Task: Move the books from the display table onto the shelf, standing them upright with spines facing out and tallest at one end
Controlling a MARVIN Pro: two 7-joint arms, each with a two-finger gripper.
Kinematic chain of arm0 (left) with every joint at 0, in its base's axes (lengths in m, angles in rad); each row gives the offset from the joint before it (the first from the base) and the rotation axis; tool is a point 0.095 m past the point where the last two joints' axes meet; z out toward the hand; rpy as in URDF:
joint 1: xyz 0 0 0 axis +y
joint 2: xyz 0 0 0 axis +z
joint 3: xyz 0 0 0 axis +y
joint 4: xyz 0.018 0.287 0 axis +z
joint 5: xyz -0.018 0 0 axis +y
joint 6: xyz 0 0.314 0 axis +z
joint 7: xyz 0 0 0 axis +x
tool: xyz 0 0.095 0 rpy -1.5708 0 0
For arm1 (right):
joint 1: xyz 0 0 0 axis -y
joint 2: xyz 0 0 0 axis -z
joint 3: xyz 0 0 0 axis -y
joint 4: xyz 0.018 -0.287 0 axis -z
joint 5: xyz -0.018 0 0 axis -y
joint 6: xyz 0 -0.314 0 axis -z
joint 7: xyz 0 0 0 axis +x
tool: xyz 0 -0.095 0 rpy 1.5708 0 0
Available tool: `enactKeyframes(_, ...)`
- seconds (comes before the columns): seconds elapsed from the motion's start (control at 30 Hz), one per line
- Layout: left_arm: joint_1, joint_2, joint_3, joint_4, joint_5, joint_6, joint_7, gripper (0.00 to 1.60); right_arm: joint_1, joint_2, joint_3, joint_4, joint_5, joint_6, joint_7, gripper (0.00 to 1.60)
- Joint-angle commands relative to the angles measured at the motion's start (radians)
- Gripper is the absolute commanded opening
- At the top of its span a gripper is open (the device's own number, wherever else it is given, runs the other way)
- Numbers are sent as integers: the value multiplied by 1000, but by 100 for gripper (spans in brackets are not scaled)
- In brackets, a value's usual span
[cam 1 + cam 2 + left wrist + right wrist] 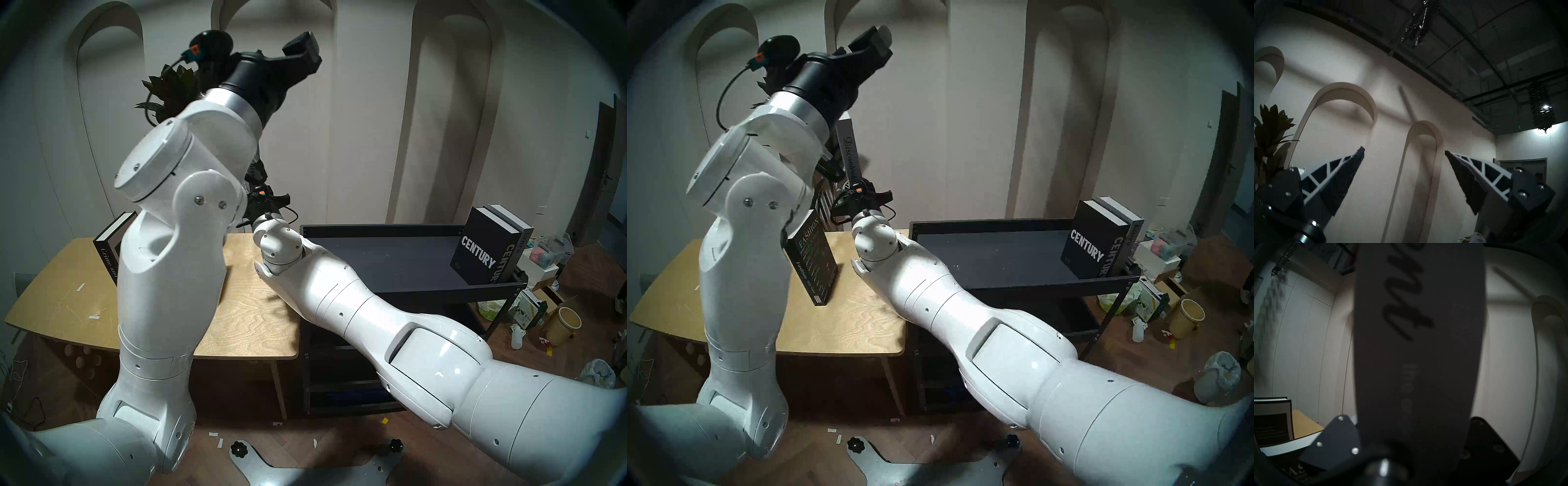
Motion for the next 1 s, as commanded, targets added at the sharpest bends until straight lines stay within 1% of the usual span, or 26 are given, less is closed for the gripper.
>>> enactKeyframes(0.0,18,58,-68,-71,-19,-2,-57,160,15,34,6,-57,-23,0,-24,0)
enactKeyframes(0.03,27,69,-79,-78,-17,-6,-65,160,10,43,7,-68,-24,2,-26,0)
enactKeyframes(0.07,39,101,-89,-88,0,-5,-81,160,4,56,10,-84,-25,6,-32,0)
enactKeyframes(0.1,54,115,-101,-95,4,-2,-86,160,-1,68,13,-99,-25,10,-34,0)
enactKeyframes(0.13,74,118,-115,-99,37,10,-96,160,-4,81,16,-109,-26,9,-36,0)
enactKeyframes(0.2,114,156,-136,-102,48,5,-112,160,-15,109,23,-134,-28,14,-43,0)
enactKeyframes(0.27,150,173,-162,-94,52,3,-123,160,-25,133,32,-147,-28,16,-50,0)
enactKeyframes(0.3,169,193,-169,-93,64,0,-135,160,-29,144,37,-154,-28,17,-54,0)
enactKeyframes(0.33,166,191,-175,-78,70,9,-134,160,-31,154,45,-158,-26,16,-60,0)
enactKeyframes(0.4,210,233,-191,-73,86,6,-149,160,-37,177,58,-173,-27,16,-70,0)
enactKeyframes(0.43,206,228,-195,-59,94,13,-148,160,-39,184,65,-178,-24,15,-72,0)
enactKeyframes(0.47,229,247,-205,-55,104,10,-155,160,-42,195,71,-187,-25,14,-76,0)
enactKeyframes(0.57,274,278,-230,-30,130,11,-163,160,-54,224,86,-213,-26,12,-84,0)
enactKeyframes(0.6,274,285,-233,-17,143,19,-164,160,-55,230,91,-215,-26,12,-86,0)
enactKeyframes(0.63,304,302,-242,-13,153,16,-168,160,-59,238,95,-224,-26,11,-88,0)
enactKeyframes(0.67,304,310,-247,4,163,22,-167,160,-62,245,100,-231,-25,10,-90,0)
enactKeyframes(0.73,336,330,-259,24,182,23,-176,160,-67,260,111,-244,-23,10,-94,0)
enactKeyframes(0.97,436,382,-315,92,241,15,-192,160,-95,324,154,-300,-14,13,-105,0)
